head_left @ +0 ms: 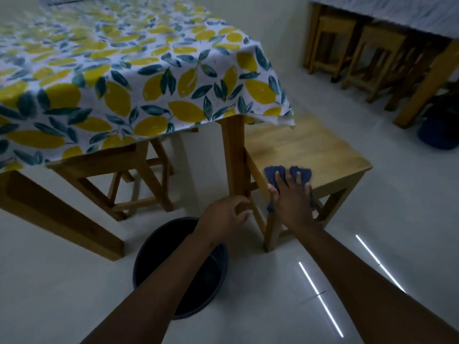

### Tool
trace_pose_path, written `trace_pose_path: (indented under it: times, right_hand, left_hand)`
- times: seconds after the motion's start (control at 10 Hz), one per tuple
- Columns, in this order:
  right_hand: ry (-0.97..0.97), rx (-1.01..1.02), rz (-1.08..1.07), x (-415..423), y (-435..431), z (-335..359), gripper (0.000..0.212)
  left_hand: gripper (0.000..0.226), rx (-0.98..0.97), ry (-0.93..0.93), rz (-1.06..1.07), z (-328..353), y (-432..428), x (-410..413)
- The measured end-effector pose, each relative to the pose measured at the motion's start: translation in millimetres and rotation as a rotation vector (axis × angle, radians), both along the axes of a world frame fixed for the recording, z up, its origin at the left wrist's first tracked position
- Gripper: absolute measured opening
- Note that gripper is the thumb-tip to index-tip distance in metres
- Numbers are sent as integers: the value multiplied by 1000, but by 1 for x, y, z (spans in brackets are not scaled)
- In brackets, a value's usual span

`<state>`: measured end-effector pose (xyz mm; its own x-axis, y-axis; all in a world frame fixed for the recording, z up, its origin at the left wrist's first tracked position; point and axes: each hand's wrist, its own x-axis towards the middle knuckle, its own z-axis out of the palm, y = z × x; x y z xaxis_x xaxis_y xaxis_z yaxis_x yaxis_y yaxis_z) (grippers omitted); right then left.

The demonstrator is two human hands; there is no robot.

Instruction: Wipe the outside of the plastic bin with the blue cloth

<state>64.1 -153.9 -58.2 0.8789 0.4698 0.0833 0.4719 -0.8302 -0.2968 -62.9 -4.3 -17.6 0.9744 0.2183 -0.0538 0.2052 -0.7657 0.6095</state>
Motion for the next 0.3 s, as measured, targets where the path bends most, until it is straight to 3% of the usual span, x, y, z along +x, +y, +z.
trace_pose_path:
  times: [0.1,0.3]
  right_hand:
    - [-93,-79,-11,5,3,-30,67]
    - [-199,154,-3,-4,9,-18,54]
  left_hand:
    - [36,-79,37,5,-32,11,19]
    - [45,-171,17,63,-45,29,35]
